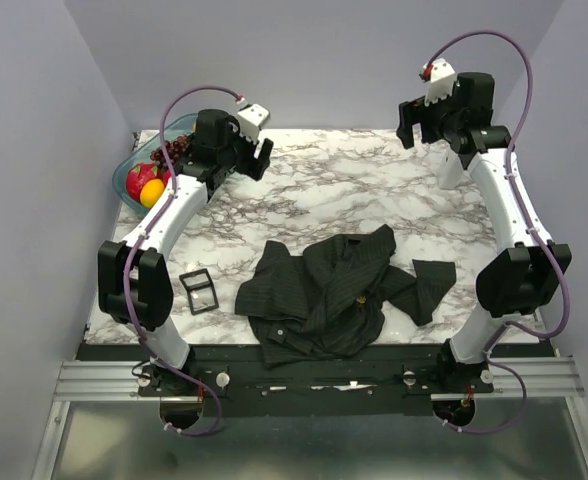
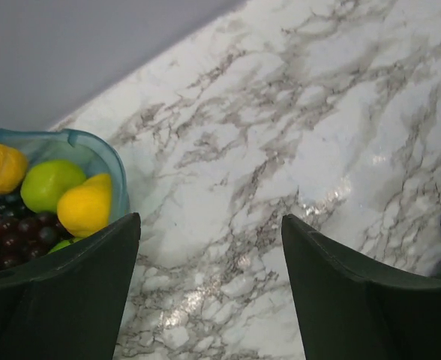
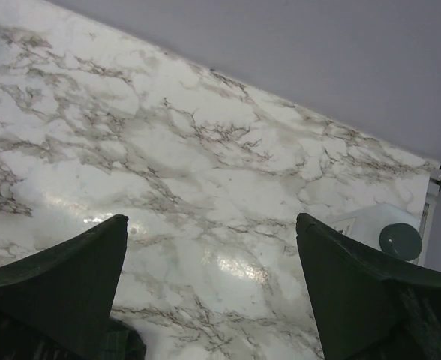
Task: Remove the brooch from the garment
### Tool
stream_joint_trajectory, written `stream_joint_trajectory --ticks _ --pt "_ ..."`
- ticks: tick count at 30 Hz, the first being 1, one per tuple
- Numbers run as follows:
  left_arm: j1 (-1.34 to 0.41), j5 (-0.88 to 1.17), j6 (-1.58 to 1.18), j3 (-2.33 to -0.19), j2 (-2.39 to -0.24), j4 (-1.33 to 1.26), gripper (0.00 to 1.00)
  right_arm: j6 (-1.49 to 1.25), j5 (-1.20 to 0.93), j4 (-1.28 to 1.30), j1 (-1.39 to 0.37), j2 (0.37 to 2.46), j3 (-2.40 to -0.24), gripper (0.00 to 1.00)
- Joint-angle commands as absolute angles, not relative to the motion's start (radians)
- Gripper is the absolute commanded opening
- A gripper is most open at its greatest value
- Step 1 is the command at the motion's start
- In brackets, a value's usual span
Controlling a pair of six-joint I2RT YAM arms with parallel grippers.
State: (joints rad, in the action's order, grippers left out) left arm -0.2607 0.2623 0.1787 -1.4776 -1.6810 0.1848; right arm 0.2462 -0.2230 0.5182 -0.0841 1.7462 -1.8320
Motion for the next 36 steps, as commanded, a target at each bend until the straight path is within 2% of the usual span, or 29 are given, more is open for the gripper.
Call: stream_joint_trajectory --ticks 1,5,9,13,15,20,24,30,36 --pt "-0.255 0.431 0.333 -1.457 -1.678 0.397 0.83 0.426 -0.305 0.545 -0.091 1.709 -1.734 1.0" --pt "-0.255 0.483 0.522 -1.466 -1.703 0.567 0.81 0.63 -0.423 0.616 -0.091 1.68 -1.637 1.0" --pt "-0.255 0.506 0.676 -1.428 -1.678 0.649 0.81 1.03 -0.546 0.852 -0.091 1.706 -1.632 0.98" --pt "-0.255 0.509 0.758 -1.396 -1.663 0.724 0.8 1.297 -0.538 1.145 -0.089 1.795 -1.677 0.81" --pt "-0.255 0.499 0.768 -1.397 -1.672 0.759 0.78 1.386 -0.537 1.199 -0.087 1.836 -1.684 0.78" --pt "-0.255 0.492 0.767 -1.376 -1.674 0.759 0.76 1.463 -0.566 1.207 -0.089 1.897 -1.661 0.75" --pt "-0.255 0.508 0.758 -1.377 -1.664 0.778 0.76 1.495 -0.571 1.249 -0.089 1.997 -1.729 0.71" --pt "-0.262 0.542 0.874 -1.39 -1.634 1.008 0.76 1.555 -0.568 1.324 -0.094 2.101 -1.787 0.66" --pt "-0.264 0.476 0.904 -1.296 -1.569 0.977 0.76 1.526 -0.578 1.321 -0.103 2.157 -1.795 0.53"
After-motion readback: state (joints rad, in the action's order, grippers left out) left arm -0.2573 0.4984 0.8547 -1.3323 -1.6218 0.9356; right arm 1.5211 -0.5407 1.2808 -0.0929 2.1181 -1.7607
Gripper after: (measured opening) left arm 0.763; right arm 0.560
